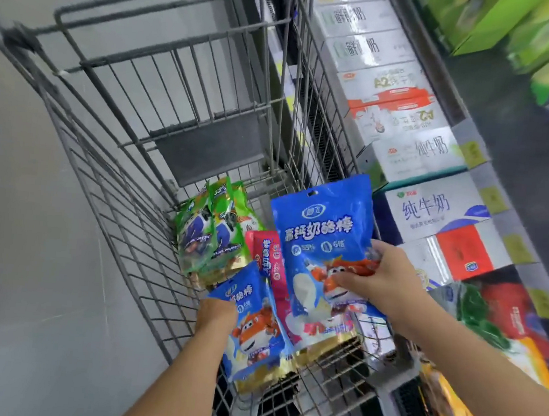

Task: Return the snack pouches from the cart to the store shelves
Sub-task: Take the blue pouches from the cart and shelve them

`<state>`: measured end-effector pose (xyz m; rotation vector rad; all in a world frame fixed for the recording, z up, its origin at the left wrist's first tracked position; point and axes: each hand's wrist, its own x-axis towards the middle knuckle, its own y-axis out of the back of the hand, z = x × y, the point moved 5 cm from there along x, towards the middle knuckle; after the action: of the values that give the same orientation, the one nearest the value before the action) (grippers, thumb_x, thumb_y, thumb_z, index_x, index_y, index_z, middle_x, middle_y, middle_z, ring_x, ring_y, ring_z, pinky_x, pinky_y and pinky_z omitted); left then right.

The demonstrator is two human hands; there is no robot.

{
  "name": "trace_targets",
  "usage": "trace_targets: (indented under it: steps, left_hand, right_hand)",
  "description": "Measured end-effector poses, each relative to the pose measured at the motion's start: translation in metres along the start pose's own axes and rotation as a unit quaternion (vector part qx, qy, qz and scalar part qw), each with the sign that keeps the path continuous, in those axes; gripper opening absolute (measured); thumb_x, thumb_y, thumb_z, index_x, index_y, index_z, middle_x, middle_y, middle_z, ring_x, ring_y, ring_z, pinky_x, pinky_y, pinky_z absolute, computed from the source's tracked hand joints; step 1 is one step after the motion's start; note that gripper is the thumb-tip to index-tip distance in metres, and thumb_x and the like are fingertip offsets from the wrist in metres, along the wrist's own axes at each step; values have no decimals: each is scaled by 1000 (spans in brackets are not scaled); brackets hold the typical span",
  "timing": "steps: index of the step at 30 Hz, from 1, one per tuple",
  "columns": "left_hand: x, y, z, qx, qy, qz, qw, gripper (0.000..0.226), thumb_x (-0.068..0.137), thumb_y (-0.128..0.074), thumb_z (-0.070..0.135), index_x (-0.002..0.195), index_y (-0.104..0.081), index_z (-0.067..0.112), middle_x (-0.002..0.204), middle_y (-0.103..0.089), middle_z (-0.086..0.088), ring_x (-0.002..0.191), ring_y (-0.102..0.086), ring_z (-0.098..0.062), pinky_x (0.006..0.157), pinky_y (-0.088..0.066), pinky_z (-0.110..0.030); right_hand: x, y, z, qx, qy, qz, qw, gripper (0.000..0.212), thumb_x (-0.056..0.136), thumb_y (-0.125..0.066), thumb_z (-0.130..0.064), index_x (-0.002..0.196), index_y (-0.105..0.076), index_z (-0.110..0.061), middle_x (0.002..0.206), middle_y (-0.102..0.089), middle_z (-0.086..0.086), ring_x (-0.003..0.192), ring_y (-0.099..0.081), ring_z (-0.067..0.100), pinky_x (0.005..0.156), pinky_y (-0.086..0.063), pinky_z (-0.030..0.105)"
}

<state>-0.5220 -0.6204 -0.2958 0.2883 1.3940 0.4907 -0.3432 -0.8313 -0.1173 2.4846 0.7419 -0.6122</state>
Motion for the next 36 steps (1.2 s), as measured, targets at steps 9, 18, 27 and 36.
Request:
trace_targets:
  steps: [9,18,27,36]
  left_hand:
    - [23,-67,-35,137,83,-82,984,91,99,-49,57,156,-18,-6,160,-30,-23,143,-42,-34,110,-43,-34]
    - [20,-65,-39,-187,109,-48,975,65,52,-100,31,100,-69,0,97,-73,-17,76,-67,-28,66,-56,-37]
    - [-26,-35,16,-214,26,-186,959,37,70,-87,4,103,-71,0,105,-74,-23,95,-72,-38,85,-58,-50]
    - [-90,109,143,-264,-333,-59,903,43,68,-87,-4,103,-71,16,97,-80,-1,82,-76,-23,81,-59,-43]
  right_hand:
    - [20,22,-1,142,-12,32,989,31,73,-79,10,94,-70,-11,84,-79,5,72,-76,21,58,-58,24]
    - [36,22,1,175,-15,32,984,31,75,-77,12,99,-68,-7,89,-78,13,78,-76,32,64,-63,41]
    - [39,25,-7,177,-21,45,983,29,74,-80,7,89,-71,-16,88,-78,14,75,-76,34,58,-62,40]
    - [20,55,-30,284,12,99,954,29,78,-74,11,104,-68,2,93,-76,22,75,-76,34,60,-62,38]
